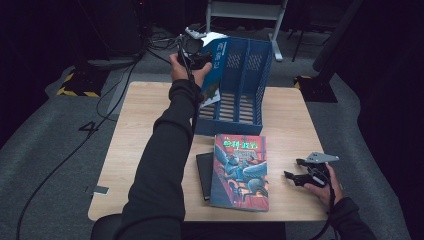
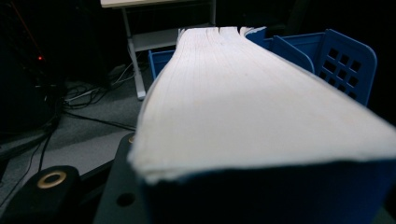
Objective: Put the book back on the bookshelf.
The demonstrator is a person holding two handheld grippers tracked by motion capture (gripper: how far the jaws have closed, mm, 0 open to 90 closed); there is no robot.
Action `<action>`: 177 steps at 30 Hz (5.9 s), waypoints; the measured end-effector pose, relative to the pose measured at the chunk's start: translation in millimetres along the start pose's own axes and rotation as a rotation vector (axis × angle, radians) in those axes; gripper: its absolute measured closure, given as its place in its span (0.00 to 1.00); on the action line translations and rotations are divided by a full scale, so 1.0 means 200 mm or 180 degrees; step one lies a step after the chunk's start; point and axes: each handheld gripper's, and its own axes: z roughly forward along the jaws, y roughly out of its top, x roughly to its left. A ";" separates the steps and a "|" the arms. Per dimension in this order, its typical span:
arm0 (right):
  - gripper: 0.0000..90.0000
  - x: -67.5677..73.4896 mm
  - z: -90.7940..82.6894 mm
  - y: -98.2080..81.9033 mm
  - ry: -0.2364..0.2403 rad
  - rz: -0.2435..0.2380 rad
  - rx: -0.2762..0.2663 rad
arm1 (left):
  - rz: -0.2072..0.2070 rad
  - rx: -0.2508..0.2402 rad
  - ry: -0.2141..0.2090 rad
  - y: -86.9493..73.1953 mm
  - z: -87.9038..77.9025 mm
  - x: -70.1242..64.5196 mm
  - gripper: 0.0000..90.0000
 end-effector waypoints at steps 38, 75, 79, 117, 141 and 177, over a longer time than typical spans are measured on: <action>0.22 0.01 0.00 0.00 0.0011 -0.0027 -0.0007 | -0.0320 -0.0186 0.0098 0.01 0.22 0.02 0.68; 0.22 0.01 0.00 0.00 0.0046 -0.0066 -0.0006 | -0.0532 -0.0322 0.0085 -0.36 0.29 0.00 0.66; 0.22 0.02 0.00 0.00 0.0041 -0.0079 -0.0003 | -0.0464 -0.0359 0.0028 -0.38 0.27 -0.01 0.66; 0.22 0.01 0.00 0.00 0.0048 -0.0066 -0.0006 | 0.0151 0.0121 -0.0187 -0.40 0.08 -0.02 0.46; 0.22 0.01 0.00 0.00 0.0052 -0.0060 -0.0002 | 0.0223 0.0264 -0.0049 -0.30 0.14 -0.01 0.67; 0.22 0.01 0.00 0.00 0.0063 -0.0063 -0.0008 | -0.0040 0.0110 0.0214 -0.25 0.36 0.05 0.61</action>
